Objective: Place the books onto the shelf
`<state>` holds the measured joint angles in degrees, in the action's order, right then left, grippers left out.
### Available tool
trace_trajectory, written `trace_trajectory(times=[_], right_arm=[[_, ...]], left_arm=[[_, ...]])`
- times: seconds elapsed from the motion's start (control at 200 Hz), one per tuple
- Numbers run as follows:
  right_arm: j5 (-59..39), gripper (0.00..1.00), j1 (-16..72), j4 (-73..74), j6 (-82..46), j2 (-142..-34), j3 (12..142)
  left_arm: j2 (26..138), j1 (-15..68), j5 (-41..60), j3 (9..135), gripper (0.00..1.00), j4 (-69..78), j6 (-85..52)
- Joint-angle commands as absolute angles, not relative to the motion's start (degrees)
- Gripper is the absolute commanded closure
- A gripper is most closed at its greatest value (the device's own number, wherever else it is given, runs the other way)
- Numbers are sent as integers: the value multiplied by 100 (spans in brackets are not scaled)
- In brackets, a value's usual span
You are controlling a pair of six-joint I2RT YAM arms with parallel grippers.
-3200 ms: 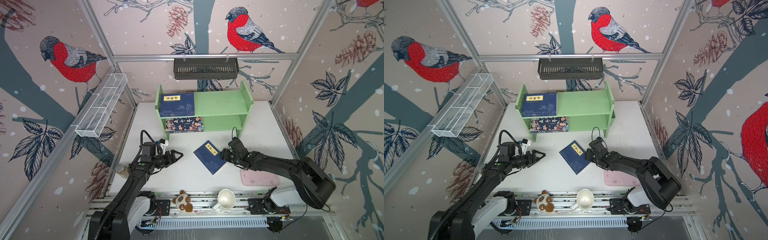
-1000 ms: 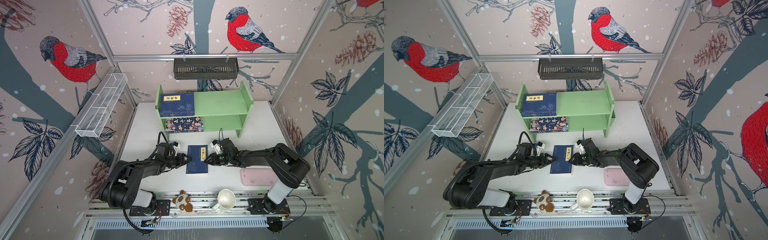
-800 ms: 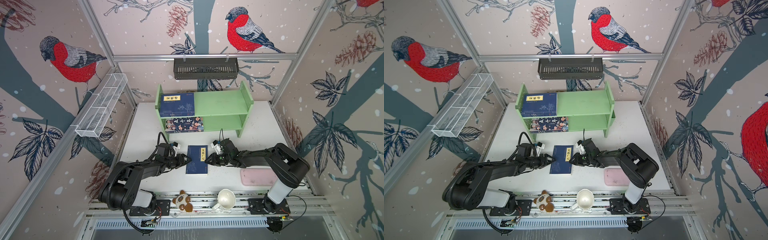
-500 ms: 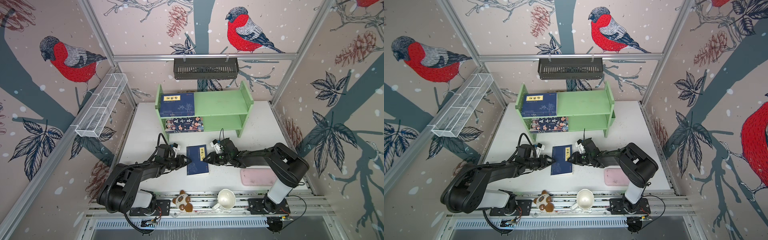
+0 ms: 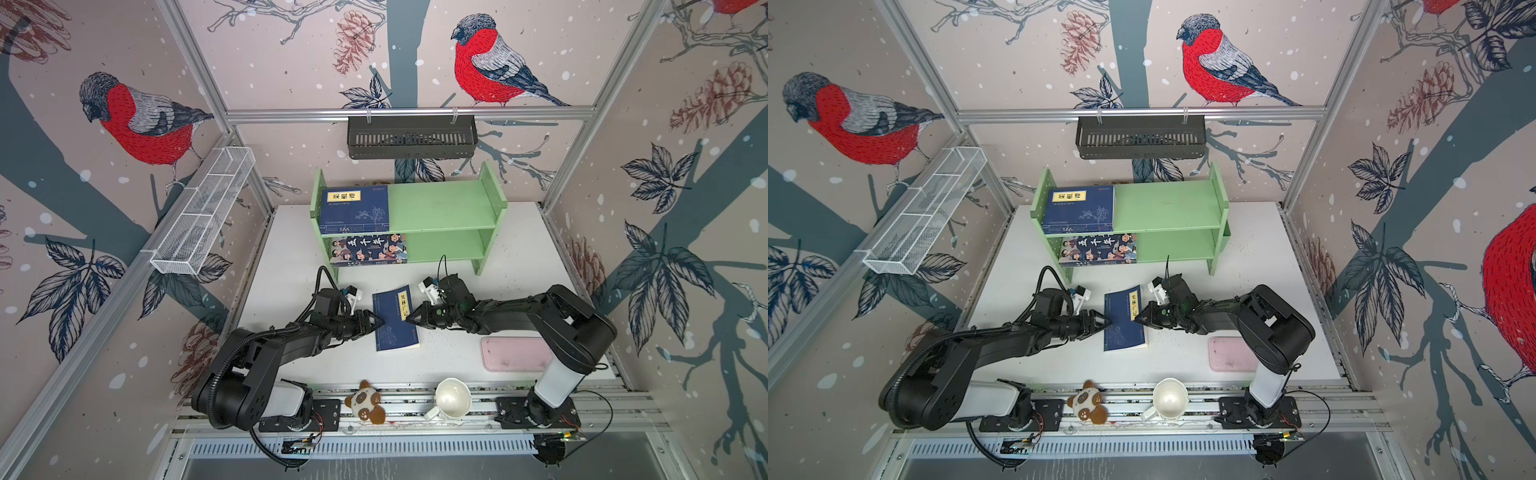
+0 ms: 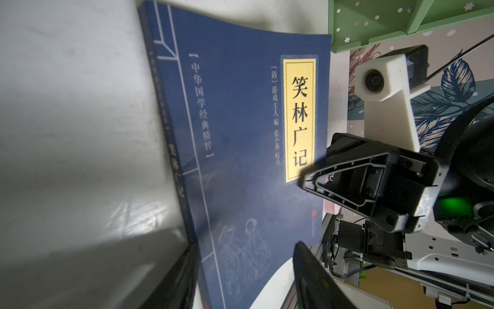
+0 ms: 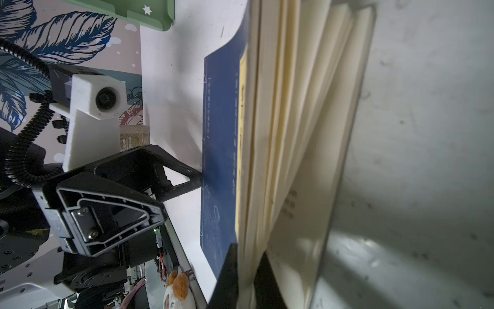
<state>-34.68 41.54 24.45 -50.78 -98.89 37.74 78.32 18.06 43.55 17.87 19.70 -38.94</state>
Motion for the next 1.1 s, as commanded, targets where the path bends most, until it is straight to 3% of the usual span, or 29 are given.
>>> trace_trajectory(times=[0.0, 0.14, 0.435, 0.705, 0.88, 0.98, 1.09], right_arm=[[-3629, 97, 4164, 2609, -5037, -9820, 3836], [-3745, 98, 4107, 2537, -5002, -9588, 3828], [-4302, 99, 4007, 1766, -4487, -8715, 4051], [-4762, 99, 4007, 366, -3604, -8229, 4563], [-5062, 99, 4032, -183, -3180, -8089, 4848], [-5259, 98, 4048, -253, -3050, -8007, 4938], [-5342, 99, 4057, -554, -2733, -8010, 5145]], left_arm=[[7717, 1825, 4447, 1834, 40, 2020, -3797], [7240, 1762, 3955, 1979, 33, 1303, -3286], [6006, 1244, 3955, 2023, 30, 616, -3022], [5702, 949, 4710, 1813, 23, 1157, -3585], [5672, 940, 5701, 1516, 29, 2605, -4824], [5587, 940, 5812, 1512, 32, 2685, -4914], [5528, 943, 5916, 1507, 45, 2881, -5076]])
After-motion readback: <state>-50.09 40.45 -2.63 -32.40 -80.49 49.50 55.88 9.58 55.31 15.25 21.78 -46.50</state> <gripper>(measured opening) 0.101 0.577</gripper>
